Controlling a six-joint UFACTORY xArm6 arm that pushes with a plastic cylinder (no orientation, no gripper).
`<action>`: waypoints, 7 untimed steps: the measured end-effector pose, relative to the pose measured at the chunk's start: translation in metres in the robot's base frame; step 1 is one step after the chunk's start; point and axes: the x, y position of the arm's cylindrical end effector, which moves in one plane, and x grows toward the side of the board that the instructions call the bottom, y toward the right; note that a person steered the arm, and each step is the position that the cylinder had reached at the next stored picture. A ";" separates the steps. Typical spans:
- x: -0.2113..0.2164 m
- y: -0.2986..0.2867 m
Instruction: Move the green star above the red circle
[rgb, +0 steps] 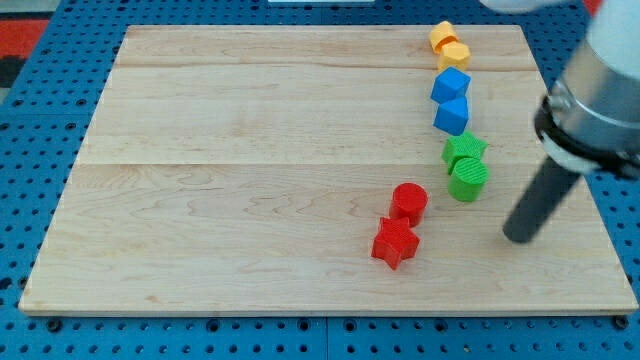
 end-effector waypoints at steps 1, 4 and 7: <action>-0.024 -0.045; 0.009 -0.037; -0.069 0.045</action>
